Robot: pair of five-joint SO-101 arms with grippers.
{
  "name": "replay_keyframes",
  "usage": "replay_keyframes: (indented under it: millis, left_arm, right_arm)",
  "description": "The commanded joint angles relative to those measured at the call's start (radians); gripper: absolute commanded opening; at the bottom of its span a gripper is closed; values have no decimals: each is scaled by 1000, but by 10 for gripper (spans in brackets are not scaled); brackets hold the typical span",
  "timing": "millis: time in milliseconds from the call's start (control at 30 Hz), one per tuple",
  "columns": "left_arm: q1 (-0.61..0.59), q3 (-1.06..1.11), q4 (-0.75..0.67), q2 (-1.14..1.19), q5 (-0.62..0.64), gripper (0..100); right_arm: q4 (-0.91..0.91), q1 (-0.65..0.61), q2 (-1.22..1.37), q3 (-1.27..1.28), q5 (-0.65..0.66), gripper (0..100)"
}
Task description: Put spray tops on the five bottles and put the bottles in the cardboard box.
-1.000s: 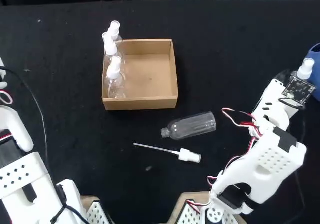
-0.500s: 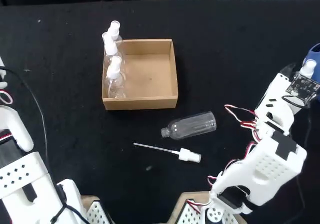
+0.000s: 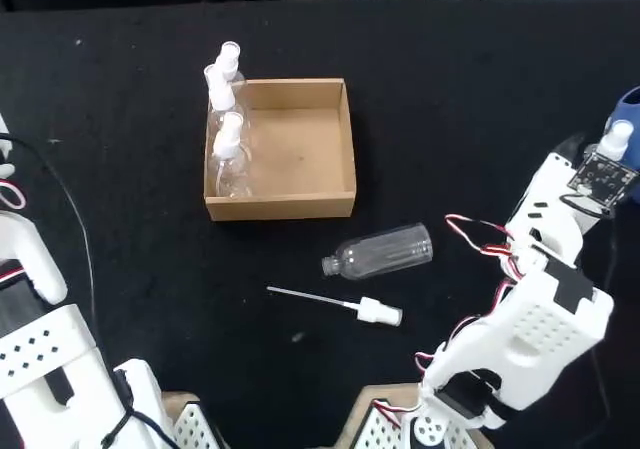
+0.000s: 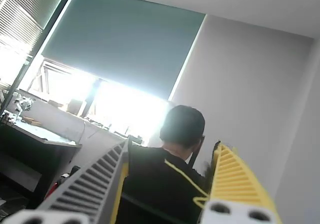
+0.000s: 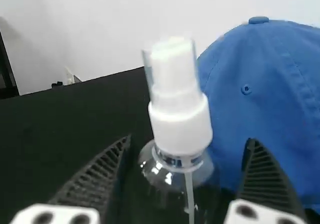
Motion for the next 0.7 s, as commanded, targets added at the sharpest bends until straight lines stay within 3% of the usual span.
replay_keyframes:
  millis: [0, 233, 367, 467, 533, 667]
  left_arm:
    - [13, -12, -17, -5, 8, 152]
    - [13, -12, -17, -5, 8, 152]
    - [13, -12, -17, -5, 8, 152]
    - [13, -12, -18, -5, 8, 152]
    - [13, -12, -18, -5, 8, 152]
    - [13, -12, -18, -5, 8, 152]
  right_arm:
    - [-31, -9, -2, -12, 8, 299]
    - [-32, -9, -7, -27, 8, 270]
    - [-77, 6, -8, -54, 8, 11]
    - [-180, 25, -2, -47, 0, 41]
    - [-222, 25, -10, -21, 6, 9]
    - [-215, 18, -82, 21, -2, 11]
